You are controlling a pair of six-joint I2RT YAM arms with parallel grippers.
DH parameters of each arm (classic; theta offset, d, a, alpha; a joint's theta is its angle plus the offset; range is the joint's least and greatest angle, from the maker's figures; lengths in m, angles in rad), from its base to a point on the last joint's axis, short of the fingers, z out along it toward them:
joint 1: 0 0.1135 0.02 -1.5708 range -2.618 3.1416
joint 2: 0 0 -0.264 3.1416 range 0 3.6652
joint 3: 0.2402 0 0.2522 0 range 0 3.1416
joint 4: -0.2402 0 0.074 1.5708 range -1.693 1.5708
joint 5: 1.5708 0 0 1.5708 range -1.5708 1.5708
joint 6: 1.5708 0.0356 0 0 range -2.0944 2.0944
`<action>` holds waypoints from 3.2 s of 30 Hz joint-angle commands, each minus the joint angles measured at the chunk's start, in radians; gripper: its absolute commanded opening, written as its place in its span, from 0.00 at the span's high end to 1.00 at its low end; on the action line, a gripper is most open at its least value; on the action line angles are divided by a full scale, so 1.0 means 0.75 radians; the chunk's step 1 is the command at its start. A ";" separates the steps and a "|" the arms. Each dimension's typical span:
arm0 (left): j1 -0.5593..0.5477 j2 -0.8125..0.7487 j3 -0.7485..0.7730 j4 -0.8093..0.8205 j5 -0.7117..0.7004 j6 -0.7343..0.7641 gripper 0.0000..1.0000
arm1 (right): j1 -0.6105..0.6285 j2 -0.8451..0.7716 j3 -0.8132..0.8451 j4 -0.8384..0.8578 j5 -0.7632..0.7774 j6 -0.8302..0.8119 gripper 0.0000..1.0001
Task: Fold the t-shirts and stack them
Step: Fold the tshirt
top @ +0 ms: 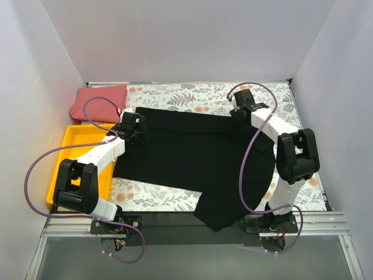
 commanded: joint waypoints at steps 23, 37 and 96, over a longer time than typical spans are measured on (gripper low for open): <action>-0.004 -0.011 0.025 0.017 0.025 0.023 0.32 | 0.160 0.071 -0.176 0.032 -0.003 -0.181 0.62; -0.004 -0.005 0.027 0.017 0.035 0.023 0.32 | 0.201 0.020 -0.180 -0.002 0.006 -0.149 0.99; 0.197 0.844 0.933 -0.005 0.174 0.001 0.36 | -0.820 0.044 -0.278 0.793 -1.128 1.037 0.49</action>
